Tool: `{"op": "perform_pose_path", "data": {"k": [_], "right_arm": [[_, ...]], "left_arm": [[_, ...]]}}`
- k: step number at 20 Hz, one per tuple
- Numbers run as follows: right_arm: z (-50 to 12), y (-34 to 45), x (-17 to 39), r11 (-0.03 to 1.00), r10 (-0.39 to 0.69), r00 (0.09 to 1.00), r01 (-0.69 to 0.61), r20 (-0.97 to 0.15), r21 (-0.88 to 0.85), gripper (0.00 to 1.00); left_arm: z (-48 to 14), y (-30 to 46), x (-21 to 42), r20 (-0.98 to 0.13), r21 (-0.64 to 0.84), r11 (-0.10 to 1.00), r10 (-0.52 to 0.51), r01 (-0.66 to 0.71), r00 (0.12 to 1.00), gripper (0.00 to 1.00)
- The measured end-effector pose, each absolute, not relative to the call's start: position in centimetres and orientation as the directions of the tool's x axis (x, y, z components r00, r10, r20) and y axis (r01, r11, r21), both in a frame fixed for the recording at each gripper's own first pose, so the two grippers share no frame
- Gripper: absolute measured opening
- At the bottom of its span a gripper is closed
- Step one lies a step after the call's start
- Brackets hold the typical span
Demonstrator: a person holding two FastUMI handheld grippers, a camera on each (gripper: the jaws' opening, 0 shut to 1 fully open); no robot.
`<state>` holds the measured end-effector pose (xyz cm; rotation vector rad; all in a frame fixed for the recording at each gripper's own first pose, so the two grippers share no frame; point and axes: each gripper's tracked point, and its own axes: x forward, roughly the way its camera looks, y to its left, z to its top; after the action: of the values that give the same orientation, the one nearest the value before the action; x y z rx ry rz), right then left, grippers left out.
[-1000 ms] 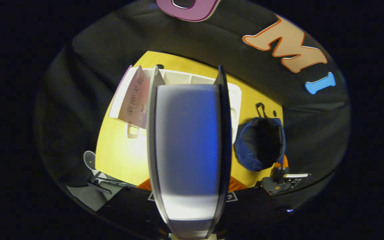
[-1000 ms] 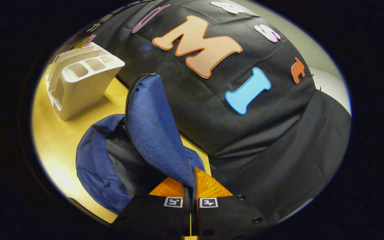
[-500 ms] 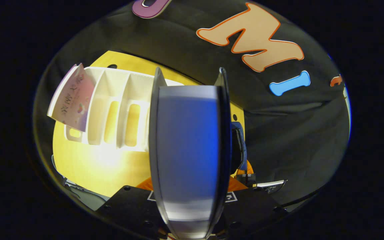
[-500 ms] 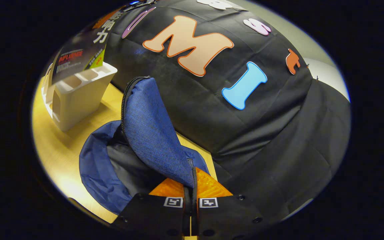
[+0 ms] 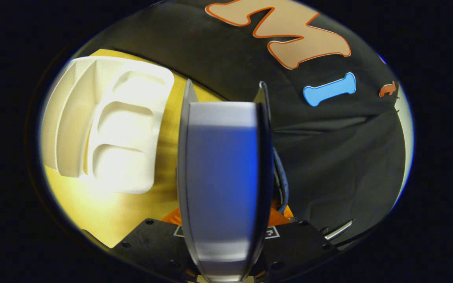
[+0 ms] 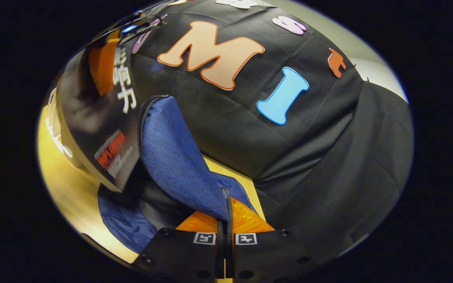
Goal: Open the schoolbag, grab two books from the bookshelf and put them into the schoolbag.
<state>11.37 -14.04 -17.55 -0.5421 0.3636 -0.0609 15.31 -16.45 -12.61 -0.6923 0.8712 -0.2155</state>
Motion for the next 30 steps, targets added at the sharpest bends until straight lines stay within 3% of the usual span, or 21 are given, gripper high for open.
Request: {"op": "perform_pose_path", "data": {"k": [11, 17, 23, 30], "right_arm": [[-17.1, -14.4, 11.2, 0.904, -0.135, 0.937, -0.018, -0.323, -0.428, 0.02], [-17.1, -13.8, 11.3, 0.938, -0.105, 0.941, -0.014, -0.322, -0.348, 0.02], [-17.2, -13.5, 10.6, 0.948, -0.083, 0.939, -0.029, -0.333, -0.318, 0.02], [-18.1, -13.4, 10.9, 0.947, -0.082, 0.931, -0.039, -0.355, -0.32, 0.03]], "left_arm": [[-19.4, -24.7, 21.1, -0.458, -0.754, 0.657, -0.548, 0.021, 0.7, 0.41], [-23.6, -27.8, 22.9, -0.425, -0.795, 0.606, -0.594, 0.033, 0.683, 0.41], [-25.8, -31.3, 24.6, -0.343, -0.873, 0.487, -0.648, 0.023, 0.68, 0.41], [-28.6, -31.7, 25.7, -0.373, -0.878, 0.478, -0.643, -0.029, 0.669, 0.42]]}}
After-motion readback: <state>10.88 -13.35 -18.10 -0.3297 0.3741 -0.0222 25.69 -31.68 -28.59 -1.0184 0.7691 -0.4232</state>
